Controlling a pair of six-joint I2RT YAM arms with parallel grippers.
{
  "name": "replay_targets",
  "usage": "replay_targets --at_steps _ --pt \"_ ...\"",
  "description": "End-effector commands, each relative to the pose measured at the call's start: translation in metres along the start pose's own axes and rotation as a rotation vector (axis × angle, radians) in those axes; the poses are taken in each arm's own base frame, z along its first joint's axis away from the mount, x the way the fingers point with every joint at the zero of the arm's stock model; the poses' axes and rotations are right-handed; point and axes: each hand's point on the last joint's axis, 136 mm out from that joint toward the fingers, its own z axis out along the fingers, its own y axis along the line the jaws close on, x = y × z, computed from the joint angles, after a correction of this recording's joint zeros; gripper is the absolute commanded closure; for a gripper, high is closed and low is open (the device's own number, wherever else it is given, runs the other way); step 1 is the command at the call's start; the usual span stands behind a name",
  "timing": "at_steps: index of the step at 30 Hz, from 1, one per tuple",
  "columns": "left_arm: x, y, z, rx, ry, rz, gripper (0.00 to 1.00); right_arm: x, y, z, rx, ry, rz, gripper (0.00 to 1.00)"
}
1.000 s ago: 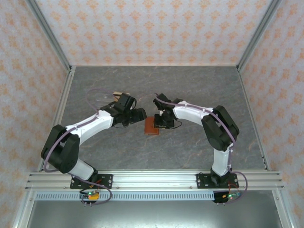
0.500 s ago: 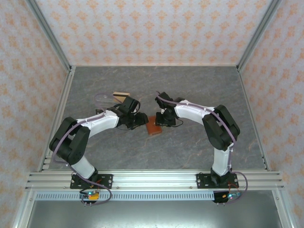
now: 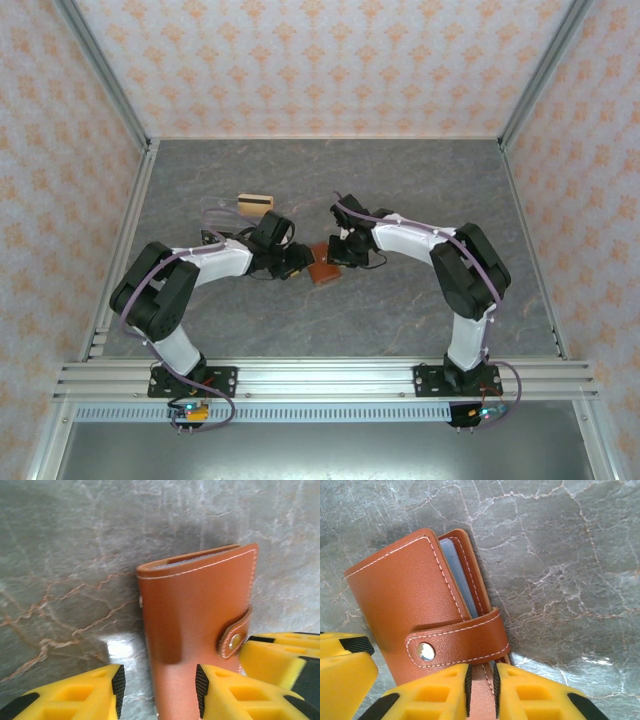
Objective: Take the credit cards out of the card holder
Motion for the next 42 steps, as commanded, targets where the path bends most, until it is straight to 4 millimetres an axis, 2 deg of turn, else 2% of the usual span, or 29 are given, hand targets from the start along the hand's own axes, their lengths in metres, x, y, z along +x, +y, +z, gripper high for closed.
replay_targets --at_steps 1,5,10,13,16,21,30,35,42 --pt "0.003 -0.005 0.006 0.039 0.006 -0.014 0.58 0.002 -0.004 0.001 -0.001 0.003 0.022 0.79" --pt "0.002 -0.010 0.009 0.065 0.013 -0.012 0.59 0.004 -0.008 0.005 0.011 0.014 0.029 0.80" --pt "0.001 -0.004 0.012 0.040 0.010 -0.021 0.58 0.007 -0.011 0.009 0.018 0.025 0.039 0.80" --pt "0.002 -0.008 0.014 0.058 0.016 -0.016 0.58 0.007 -0.012 0.011 0.019 0.027 0.045 0.80" --pt "0.004 -0.015 0.015 0.097 0.031 -0.004 0.58 0.007 -0.010 0.012 0.010 0.029 0.048 0.80" --pt "0.002 -0.047 0.006 0.262 0.029 0.019 0.58 0.005 -0.010 0.012 0.012 0.023 0.055 0.81" --pt "0.004 -0.063 -0.005 0.346 0.019 0.065 0.60 0.001 -0.001 0.006 -0.062 0.025 0.073 0.80" --pt "0.002 -0.062 -0.008 0.334 0.001 0.082 0.62 0.001 0.002 0.003 -0.073 0.028 0.070 0.79" --pt "-0.004 -0.050 -0.008 0.265 -0.043 0.061 0.77 -0.008 0.002 -0.017 -0.080 -0.033 0.063 0.74"
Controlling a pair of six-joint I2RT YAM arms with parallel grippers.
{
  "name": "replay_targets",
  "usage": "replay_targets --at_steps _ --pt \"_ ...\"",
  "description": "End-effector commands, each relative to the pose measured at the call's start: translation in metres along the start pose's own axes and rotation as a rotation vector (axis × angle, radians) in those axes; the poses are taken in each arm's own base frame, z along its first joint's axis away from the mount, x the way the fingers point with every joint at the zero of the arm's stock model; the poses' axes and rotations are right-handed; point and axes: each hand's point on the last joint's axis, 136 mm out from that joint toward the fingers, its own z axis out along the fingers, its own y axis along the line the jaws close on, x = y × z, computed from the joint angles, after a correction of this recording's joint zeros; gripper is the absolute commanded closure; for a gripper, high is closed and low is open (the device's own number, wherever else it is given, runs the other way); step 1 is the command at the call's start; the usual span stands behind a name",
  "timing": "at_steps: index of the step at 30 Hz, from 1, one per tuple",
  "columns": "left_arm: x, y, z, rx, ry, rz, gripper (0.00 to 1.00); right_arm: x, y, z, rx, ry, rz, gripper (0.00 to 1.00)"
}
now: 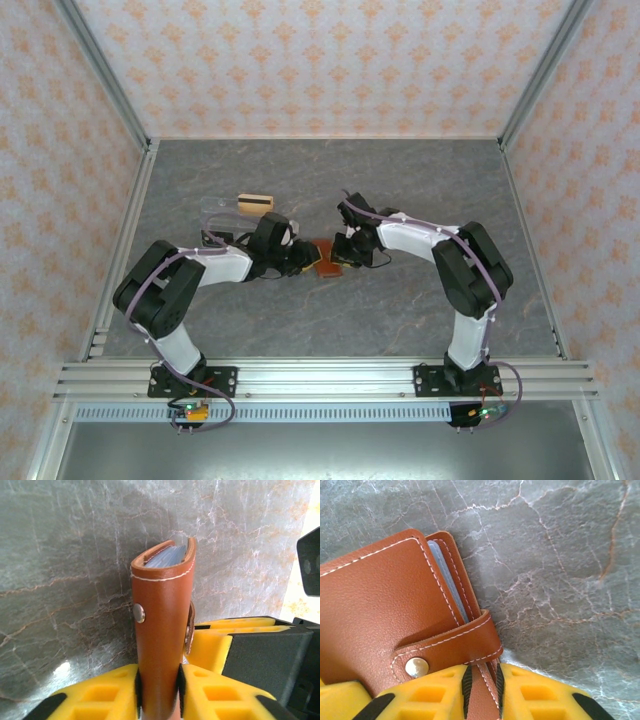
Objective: Take the credit cards out of the card holder
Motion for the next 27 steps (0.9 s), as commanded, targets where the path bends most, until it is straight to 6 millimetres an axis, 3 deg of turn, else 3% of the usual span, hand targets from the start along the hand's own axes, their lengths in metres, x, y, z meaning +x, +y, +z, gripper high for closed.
replay_targets --at_steps 1,4,8,14,27 --pt "-0.004 -0.020 -0.010 0.045 -0.036 0.050 0.79 -0.005 0.013 -0.019 -0.060 -0.050 -0.015 0.73" --pt "-0.005 -0.022 -0.012 0.041 -0.038 0.062 0.86 -0.009 0.018 -0.031 -0.094 -0.081 -0.016 0.68" --pt "-0.006 -0.027 -0.016 0.038 -0.036 0.085 0.87 -0.015 0.029 -0.039 -0.139 -0.101 -0.020 0.60" --pt "-0.004 -0.026 -0.017 0.026 -0.021 0.091 0.90 -0.020 0.039 -0.031 -0.149 -0.058 0.002 0.62" --pt "-0.003 -0.031 -0.013 0.029 -0.014 0.097 0.95 -0.010 0.034 -0.014 -0.127 0.037 0.000 0.63"
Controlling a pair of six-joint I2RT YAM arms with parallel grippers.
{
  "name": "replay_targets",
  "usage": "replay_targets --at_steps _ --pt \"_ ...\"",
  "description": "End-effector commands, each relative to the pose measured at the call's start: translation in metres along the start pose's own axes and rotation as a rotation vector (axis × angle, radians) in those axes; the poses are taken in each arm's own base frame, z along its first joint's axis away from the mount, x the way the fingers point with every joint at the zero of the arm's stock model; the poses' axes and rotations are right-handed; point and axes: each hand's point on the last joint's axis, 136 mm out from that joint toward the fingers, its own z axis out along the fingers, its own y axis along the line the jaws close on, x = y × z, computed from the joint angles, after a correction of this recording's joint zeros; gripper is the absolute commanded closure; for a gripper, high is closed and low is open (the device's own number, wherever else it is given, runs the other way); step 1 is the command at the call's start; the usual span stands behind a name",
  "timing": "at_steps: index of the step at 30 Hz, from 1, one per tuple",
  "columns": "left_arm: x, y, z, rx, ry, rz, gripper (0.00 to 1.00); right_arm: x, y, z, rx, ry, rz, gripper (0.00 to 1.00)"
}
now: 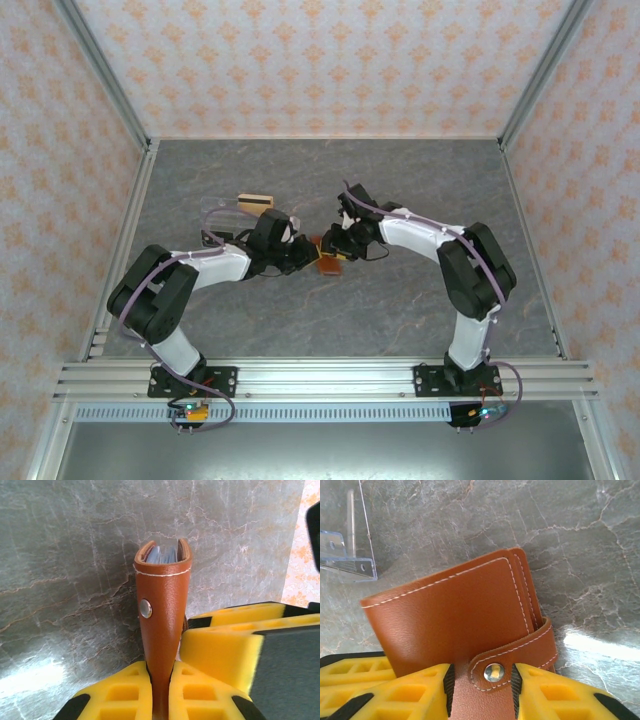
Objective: Take the credit cards out of the card holder
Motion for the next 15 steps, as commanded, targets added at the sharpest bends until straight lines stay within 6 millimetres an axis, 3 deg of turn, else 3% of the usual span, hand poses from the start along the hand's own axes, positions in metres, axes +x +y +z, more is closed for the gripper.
replay_targets --at_steps 1,5,15 --pt "-0.005 -0.019 -0.005 0.029 -0.015 0.042 0.95 0.001 -0.001 0.002 0.010 0.034 0.000 0.63" --pt "-0.005 -0.018 -0.005 0.023 -0.017 0.039 1.00 0.000 -0.012 0.002 0.071 0.024 0.003 0.67" --pt "-0.006 -0.009 -0.011 -0.048 -0.028 0.046 1.00 -0.011 -0.049 -0.015 0.286 -0.079 -0.001 0.82"
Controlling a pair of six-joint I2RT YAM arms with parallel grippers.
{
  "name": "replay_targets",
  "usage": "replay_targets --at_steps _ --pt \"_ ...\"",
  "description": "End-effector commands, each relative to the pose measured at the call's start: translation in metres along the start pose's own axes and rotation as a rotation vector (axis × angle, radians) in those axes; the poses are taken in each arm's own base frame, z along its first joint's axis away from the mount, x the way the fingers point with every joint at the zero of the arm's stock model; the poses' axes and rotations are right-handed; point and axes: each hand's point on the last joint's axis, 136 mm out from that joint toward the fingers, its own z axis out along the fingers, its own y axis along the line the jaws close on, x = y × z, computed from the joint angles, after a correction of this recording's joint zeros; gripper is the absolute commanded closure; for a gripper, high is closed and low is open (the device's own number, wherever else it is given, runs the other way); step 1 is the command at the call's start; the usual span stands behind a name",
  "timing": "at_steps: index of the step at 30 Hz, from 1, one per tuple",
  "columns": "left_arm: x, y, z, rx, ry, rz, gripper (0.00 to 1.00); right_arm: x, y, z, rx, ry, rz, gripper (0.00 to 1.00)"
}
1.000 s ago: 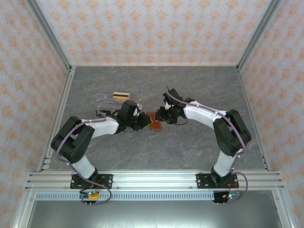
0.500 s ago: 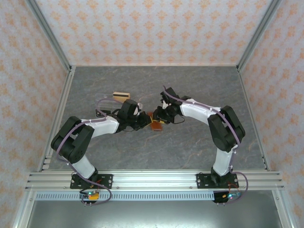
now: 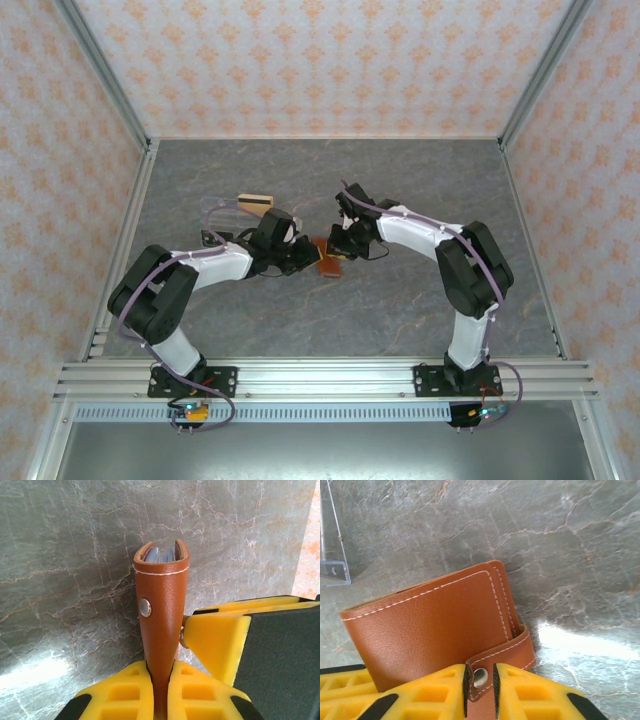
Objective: Take the credit cards out of the card holder
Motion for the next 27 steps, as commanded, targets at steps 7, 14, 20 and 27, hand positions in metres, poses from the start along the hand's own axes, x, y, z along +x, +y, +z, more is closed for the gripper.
replay_targets --at_steps 7,14,20,27 --pt "-0.007 -0.003 -0.009 -0.031 -0.035 0.030 1.00 -0.005 -0.041 -0.010 0.202 -0.068 0.011 0.86" --pt "-0.007 -0.003 -0.008 -0.031 -0.031 0.029 1.00 -0.002 -0.035 -0.006 0.167 -0.044 0.007 0.90" --pt "-0.006 0.001 -0.007 -0.044 -0.027 0.026 1.00 -0.008 -0.039 -0.014 0.195 -0.088 -0.001 0.79" --pt "-0.005 0.006 -0.008 -0.077 -0.025 0.025 0.90 -0.008 -0.044 -0.005 0.219 -0.068 -0.015 0.75"
